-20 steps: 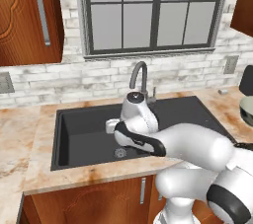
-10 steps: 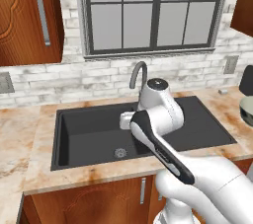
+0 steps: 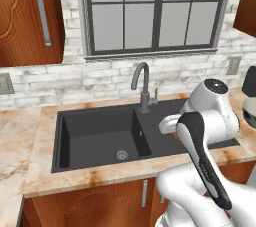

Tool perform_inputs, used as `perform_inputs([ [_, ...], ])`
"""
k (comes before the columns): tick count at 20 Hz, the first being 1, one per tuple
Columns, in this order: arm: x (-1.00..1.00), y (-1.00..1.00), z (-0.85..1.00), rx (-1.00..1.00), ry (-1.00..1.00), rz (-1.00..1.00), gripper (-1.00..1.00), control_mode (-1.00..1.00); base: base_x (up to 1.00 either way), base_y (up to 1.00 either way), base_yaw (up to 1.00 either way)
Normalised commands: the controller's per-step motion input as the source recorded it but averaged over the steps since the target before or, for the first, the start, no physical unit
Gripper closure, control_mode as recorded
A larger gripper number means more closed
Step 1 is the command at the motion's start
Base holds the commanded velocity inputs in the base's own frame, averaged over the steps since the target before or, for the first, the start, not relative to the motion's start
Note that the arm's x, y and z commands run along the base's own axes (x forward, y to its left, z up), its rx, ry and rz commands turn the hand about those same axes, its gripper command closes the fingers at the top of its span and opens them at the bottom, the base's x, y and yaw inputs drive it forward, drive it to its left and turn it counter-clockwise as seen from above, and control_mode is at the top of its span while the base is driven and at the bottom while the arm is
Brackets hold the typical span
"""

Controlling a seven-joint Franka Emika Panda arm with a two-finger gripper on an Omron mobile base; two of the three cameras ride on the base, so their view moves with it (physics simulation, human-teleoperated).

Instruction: Pick the onion from the sink and place it in the bowl. Then pick the bowl and place it in the microwave. Then close the microwave door and press the start button.

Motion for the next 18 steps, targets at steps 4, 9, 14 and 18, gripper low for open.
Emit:
perform_inputs([
  [4,-0.35,-1.00,0.31,-0.06,-0.09,0.19,1.00,-1.00,0.00,0.00,0.00],
  [9,-0.04,-1.00,0.37,-0.16,0.00,0.11,1.00,-1.00,0.00,0.00,0.00],
  [14,0.00,-1.00,0.31,-0.15,0.00,0.02,1.00,-1.00,0.00,0.00,0.00],
  [18,0.13,-1.00,0.07,-0.12,0.01,0.00,1.00,-1.00,0.00,0.00,0.00],
])
